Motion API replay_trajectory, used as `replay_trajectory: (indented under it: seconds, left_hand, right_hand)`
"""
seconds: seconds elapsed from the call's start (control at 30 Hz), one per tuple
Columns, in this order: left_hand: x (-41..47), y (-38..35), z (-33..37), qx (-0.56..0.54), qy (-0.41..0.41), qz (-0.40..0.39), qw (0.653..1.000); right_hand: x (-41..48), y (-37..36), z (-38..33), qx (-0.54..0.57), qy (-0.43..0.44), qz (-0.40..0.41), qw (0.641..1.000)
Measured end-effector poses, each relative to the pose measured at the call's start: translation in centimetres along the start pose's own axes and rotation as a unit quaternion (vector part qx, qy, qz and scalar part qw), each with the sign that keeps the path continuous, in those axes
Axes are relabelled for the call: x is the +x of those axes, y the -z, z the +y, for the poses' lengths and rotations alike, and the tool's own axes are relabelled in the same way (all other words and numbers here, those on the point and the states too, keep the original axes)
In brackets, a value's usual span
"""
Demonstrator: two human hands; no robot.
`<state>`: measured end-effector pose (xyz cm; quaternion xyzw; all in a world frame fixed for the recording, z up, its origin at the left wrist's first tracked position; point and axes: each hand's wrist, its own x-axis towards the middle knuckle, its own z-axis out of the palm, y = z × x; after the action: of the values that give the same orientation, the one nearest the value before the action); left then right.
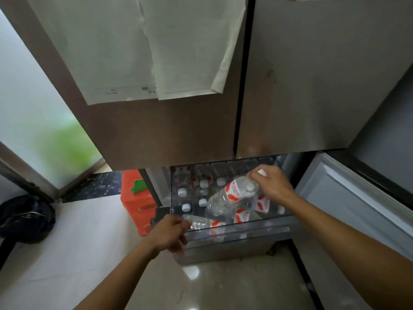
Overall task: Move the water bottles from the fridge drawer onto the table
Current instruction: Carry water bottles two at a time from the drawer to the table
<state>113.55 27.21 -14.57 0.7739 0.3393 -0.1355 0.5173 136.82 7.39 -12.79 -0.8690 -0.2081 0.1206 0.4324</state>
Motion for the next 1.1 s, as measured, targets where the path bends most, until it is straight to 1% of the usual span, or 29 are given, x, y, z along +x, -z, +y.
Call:
replay_trajectory:
  seconds: [0.07, 0.13, 0.2, 0.3, 0.4, 0.47, 0.5, 0.6, 0.73, 0.83, 0.9, 0.93, 1.0, 1.07, 1.1]
  left_hand:
    - [1.7, -0.2, 2.0, 0.024, -0.058, 0.036, 0.997]
    - [4.0, -1.5, 3.8, 0.1, -0.117, 0.06, 0.986]
    - [6.7, -3.8, 5.5, 0.185, -0.158, 0.059, 0.968]
    - [10.4, -7.9, 8.3, 0.296, -0.206, 0.027, 0.932]
    - [13.4, -12.0, 10.9, 0.398, -0.247, 0.007, 0.883]
    - [15.1, -14.3, 12.0, 0.456, -0.251, -0.002, 0.854]
    - [16.1, -15.7, 12.7, 0.475, -0.245, -0.015, 0.845]
    - [18.1, -17.3, 12.5, 0.507, -0.221, -0.041, 0.832]
    - [20.3, -18.3, 12.2, 0.548, -0.202, -0.038, 0.81]
    - [20.6, -18.0, 12.6, 0.532, -0.2, -0.027, 0.822]
    - [20.2, -16.7, 12.7, 0.511, -0.194, 0.01, 0.838]
    - [19.6, -15.7, 12.7, 0.488, -0.186, 0.036, 0.852]
    - [18.0, -13.2, 12.3, 0.411, -0.176, 0.079, 0.891]
    - [15.7, -10.8, 11.5, 0.289, -0.162, 0.095, 0.939]
    - [14.5, -9.8, 11.0, 0.226, -0.161, 0.103, 0.955]
  right_hand:
    - [-0.8, 3.7, 0.0, -0.022, 0.004, 0.048, 0.999]
    - [-1.7, 6.9, 0.1, -0.059, -0.005, 0.082, 0.995]
    - [-2.7, 9.4, 0.7, -0.097, -0.005, 0.103, 0.99]
    - [-3.8, 11.7, 2.2, -0.146, -0.008, 0.108, 0.983]
    - [-4.2, 12.7, 4.3, -0.155, -0.015, 0.103, 0.982]
    - [-4.2, 13.0, 5.3, -0.145, -0.013, 0.096, 0.985]
    - [-3.9, 13.4, 6.0, -0.144, -0.013, 0.091, 0.985]
    - [-3.8, 13.5, 6.5, -0.144, -0.013, 0.069, 0.987]
    - [-3.0, 13.9, 7.5, -0.152, -0.007, 0.046, 0.987]
    - [-2.3, 13.9, 7.6, -0.176, 0.016, 0.041, 0.983]
    - [-1.9, 13.7, 7.3, -0.2, 0.038, 0.033, 0.978]
    - [-1.7, 13.6, 7.1, -0.212, 0.049, 0.031, 0.976]
    - [-1.3, 13.3, 6.8, -0.226, 0.063, 0.03, 0.972]
    - [-0.7, 12.8, 6.4, -0.222, 0.068, 0.029, 0.972]
    - [-0.4, 12.5, 6.2, -0.222, 0.069, 0.024, 0.972]
